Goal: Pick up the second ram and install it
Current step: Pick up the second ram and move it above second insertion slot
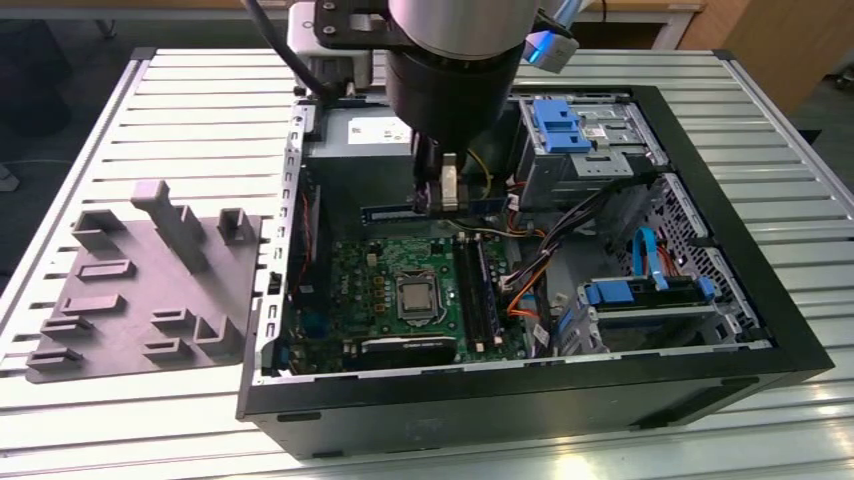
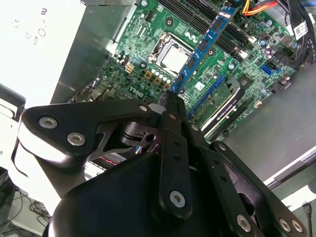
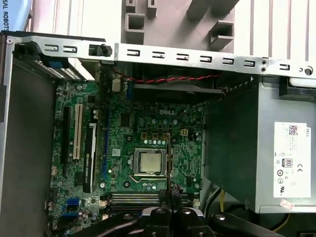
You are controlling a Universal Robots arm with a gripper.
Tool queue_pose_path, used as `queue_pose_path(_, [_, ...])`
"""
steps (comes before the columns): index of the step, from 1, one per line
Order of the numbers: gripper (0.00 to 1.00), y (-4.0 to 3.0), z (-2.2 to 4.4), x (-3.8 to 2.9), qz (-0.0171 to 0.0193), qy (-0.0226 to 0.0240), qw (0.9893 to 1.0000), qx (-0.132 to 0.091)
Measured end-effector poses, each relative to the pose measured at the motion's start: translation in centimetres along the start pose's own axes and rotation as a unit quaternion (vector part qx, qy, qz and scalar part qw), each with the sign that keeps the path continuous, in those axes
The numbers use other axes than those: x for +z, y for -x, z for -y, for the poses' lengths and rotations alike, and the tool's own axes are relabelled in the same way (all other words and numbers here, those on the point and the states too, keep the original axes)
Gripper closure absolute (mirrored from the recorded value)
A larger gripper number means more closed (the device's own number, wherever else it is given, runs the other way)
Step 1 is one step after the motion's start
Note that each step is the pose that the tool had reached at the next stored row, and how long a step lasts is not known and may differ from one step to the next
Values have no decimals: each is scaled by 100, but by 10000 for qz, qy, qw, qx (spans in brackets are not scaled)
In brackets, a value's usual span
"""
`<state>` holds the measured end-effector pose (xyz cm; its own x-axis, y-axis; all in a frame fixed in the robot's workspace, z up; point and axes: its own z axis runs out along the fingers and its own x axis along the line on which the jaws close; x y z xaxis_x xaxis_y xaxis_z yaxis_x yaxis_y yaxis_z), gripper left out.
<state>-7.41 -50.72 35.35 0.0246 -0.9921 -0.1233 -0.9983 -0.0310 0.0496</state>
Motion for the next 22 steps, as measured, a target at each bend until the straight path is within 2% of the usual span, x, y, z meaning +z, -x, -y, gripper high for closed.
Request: queue_pose_path(22, [88, -21, 35, 164, -2, 4, 10000, 4])
